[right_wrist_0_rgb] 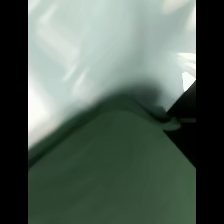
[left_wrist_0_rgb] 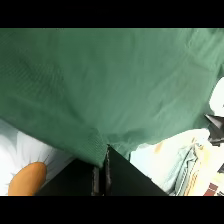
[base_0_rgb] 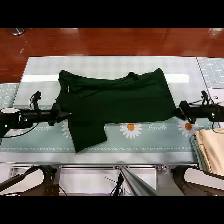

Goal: Fold the shirts.

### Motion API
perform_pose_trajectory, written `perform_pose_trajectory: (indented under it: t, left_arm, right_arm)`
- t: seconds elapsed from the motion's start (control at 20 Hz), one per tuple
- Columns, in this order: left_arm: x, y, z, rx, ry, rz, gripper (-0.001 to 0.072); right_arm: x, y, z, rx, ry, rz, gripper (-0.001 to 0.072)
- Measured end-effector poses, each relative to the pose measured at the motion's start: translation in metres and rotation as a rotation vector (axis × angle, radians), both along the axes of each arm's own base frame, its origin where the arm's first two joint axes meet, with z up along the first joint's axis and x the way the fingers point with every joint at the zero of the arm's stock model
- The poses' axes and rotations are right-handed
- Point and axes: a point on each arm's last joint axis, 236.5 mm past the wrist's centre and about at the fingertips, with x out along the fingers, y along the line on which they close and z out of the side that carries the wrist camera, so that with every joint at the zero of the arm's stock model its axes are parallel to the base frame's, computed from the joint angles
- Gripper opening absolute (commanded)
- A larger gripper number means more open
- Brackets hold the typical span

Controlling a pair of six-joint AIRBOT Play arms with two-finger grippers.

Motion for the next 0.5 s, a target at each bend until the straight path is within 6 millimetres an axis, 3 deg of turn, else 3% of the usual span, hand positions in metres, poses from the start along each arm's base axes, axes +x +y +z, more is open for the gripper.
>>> perform_pose_trajectory:
  t: [0.1, 0.2, 0.25, 0.4, 0.5]
  left_arm:
    - [0.017, 0.004, 0.017, -0.016, -0.049, 0.020, 0.0022]
    - [0.053, 0.009, 0.064, -0.065, -0.169, 0.053, 0.0022]
    - [0.073, 0.012, 0.099, -0.080, -0.259, 0.063, 0.0022]
    - [0.124, 0.026, 0.257, -0.068, -0.670, 0.066, 0.0021]
    - [0.126, 0.033, 0.372, 0.001, -0.952, 0.076, 0.0021]
  right_arm:
    - [0.021, 0.008, 0.019, -0.013, -0.053, 0.067, 0.0019]
    - [0.057, 0.012, 0.064, -0.040, -0.164, 0.136, 0.0018]
    - [0.080, 0.015, 0.100, -0.063, -0.244, 0.167, 0.0018]
    - [0.140, 0.010, 0.244, -0.235, -0.550, 0.197, 0.0018]
    - [0.150, 0.004, 0.351, -0.357, -0.744, 0.151, 0.0018]
